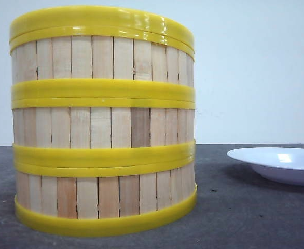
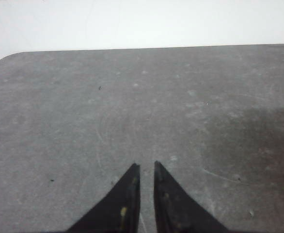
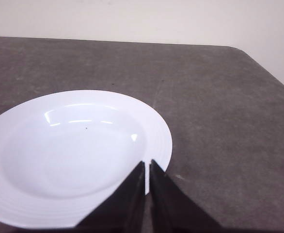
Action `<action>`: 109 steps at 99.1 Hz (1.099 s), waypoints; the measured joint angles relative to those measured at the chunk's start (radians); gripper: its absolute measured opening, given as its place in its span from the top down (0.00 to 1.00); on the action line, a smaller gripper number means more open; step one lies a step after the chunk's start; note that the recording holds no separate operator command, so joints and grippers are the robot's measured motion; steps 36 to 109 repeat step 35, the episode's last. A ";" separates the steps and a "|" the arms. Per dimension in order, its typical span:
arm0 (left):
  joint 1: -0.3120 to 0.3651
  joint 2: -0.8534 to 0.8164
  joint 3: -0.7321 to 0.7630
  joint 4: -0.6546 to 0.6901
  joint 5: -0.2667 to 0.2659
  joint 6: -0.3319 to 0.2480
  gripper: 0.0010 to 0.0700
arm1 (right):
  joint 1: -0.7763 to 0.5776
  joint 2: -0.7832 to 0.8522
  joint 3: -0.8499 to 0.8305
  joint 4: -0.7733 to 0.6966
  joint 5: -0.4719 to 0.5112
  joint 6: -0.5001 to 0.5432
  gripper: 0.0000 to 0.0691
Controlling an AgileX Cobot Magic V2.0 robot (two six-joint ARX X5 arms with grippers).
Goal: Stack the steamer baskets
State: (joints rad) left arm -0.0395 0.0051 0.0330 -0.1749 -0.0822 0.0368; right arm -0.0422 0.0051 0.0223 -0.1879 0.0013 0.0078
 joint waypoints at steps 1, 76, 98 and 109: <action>0.000 0.000 0.000 0.000 0.000 0.000 0.98 | 0.000 0.000 0.000 0.000 0.001 0.000 0.99; 0.000 0.000 0.000 0.000 0.000 0.000 0.98 | -0.003 0.000 -0.005 0.018 0.002 0.000 0.99; 0.000 0.000 0.000 0.000 0.000 0.000 0.98 | -0.003 0.000 -0.005 0.018 0.002 0.000 0.99; 0.000 0.000 0.000 0.000 0.000 0.000 0.98 | -0.003 0.000 -0.005 0.018 0.002 0.000 0.99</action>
